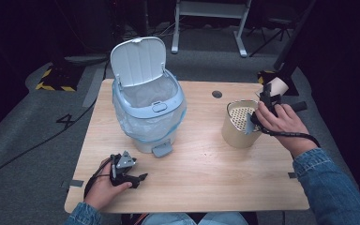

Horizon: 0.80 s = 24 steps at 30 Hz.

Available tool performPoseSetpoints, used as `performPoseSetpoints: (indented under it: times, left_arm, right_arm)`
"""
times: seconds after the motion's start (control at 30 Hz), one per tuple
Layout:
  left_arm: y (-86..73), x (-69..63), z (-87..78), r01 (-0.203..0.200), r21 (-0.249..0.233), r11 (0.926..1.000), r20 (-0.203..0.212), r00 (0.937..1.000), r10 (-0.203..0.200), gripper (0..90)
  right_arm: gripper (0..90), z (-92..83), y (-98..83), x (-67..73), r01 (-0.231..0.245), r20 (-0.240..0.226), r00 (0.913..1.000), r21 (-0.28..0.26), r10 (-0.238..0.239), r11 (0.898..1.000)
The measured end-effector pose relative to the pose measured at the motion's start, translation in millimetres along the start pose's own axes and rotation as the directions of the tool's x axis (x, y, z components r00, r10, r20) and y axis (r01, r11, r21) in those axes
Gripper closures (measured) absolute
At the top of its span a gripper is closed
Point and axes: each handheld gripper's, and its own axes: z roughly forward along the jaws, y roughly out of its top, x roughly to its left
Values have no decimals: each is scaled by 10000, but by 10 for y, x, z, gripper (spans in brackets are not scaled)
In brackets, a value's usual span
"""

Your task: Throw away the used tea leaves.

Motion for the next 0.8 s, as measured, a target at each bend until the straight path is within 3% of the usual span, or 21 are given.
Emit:
performPoseSetpoints:
  times: [0.1,0.17,0.23,0.3,0.37,0.57,0.63,0.67,0.73,0.8]
  left_arm:
    - [0,0,0,1,1,10000,1,10000,-1,245]
    - [0,0,0,1,-1,10000,-1,10000,-1,245]
    - [0,0,0,-2,-1,10000,-3,10000,2,245]
    - [-1,-2,-1,1,-2,10000,-19,10000,-1,245]
    - [-1,-2,-1,3,-3,10000,-17,10000,-3,245]
    - [-1,-1,-2,-7,6,10000,-13,10000,7,245]
    - [-1,-2,-2,12,3,10000,-5,10000,-12,245]
    - [-1,-1,-1,6,-1,10000,-8,10000,-6,245]
    - [-1,-2,-1,5,-2,10000,-8,10000,-5,245]
    - [-1,-1,-1,2,-1,10000,-10,10000,-2,245]
  right_arm:
    - [349,-13,18,-6,318,273,9991,264,-325,9991]
    - [351,-42,109,16,1183,465,9918,136,-1189,9929]
    - [352,-64,154,-1,1552,660,9856,149,-1559,9878]
    - [353,-59,145,-14,1408,799,9868,87,-1411,9900]
    - [353,-45,129,-29,1451,801,9858,367,-1477,9887]
    - [353,-85,134,-21,1916,1304,9725,214,-1928,9812]
    - [352,-88,110,-44,1734,1454,9737,261,-1754,9845]
    - [352,-88,103,-47,1683,1446,9744,402,-1724,9849]
    - [352,-68,93,-39,1687,1307,9770,103,-1686,9856]
    - [352,-64,84,-23,1661,1277,9774,279,-1683,9857]
